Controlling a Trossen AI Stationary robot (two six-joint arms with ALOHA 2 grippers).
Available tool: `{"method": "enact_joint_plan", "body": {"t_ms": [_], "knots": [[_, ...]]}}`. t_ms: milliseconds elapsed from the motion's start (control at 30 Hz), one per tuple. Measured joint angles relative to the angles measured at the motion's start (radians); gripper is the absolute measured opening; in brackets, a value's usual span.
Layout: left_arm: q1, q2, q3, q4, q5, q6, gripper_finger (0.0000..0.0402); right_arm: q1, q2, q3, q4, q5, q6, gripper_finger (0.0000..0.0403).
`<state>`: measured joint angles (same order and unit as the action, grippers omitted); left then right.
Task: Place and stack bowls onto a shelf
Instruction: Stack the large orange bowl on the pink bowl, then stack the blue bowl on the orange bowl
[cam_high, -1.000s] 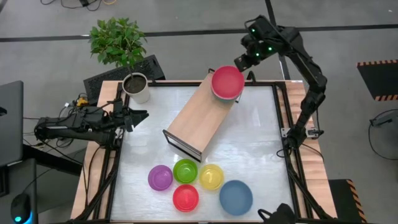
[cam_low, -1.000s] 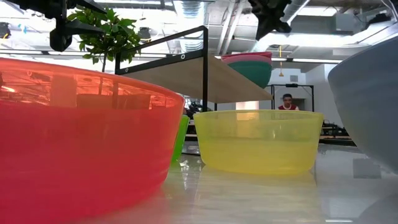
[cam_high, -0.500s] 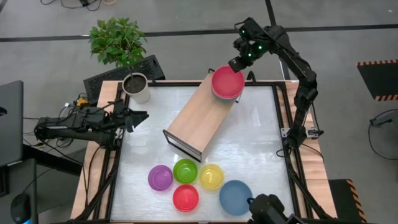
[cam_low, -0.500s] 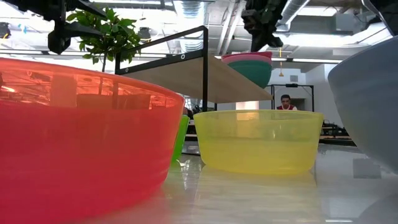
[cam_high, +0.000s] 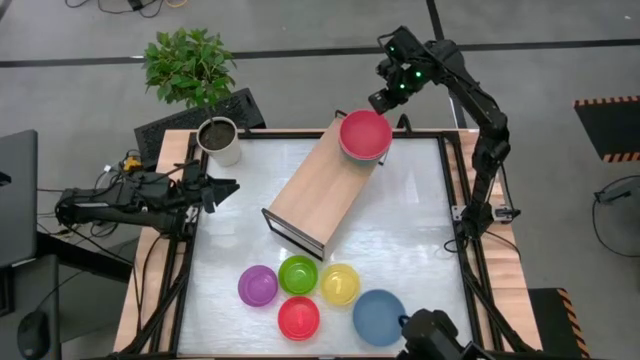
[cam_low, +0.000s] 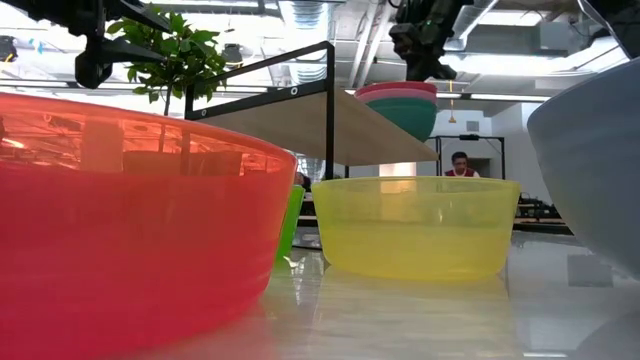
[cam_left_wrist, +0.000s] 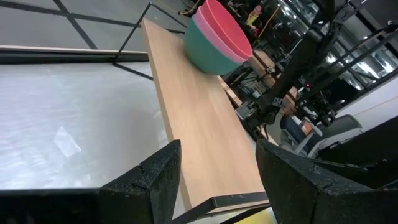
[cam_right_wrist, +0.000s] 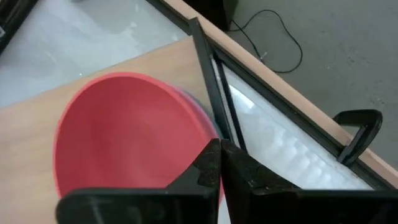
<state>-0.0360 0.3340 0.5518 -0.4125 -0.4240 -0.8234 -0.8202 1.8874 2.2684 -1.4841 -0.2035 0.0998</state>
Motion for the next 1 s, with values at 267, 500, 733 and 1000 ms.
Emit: {"method": "enact_joint_plan", "body": {"t_ms": [267,500,733,1000], "knots": [[0.000,0.000,0.000,0.001,0.012,-0.002,0.0193,0.104,-0.134,-0.003,-0.089,-0.138,0.040,0.0031],[0.000,0.000,0.000,0.001,0.020,-0.003,0.0193,0.494,-0.332,-0.151,-0.090,-0.002,0.228,0.0058],[0.000,0.000,0.000,0.005,0.019,-0.006,0.0193,1.018,-0.485,-0.494,-0.074,0.287,0.665,0.0090],[0.000,0.000,0.000,0.002,0.019,-0.010,0.0193,1.351,-0.540,-0.902,0.084,0.341,1.152,0.0190]]}}
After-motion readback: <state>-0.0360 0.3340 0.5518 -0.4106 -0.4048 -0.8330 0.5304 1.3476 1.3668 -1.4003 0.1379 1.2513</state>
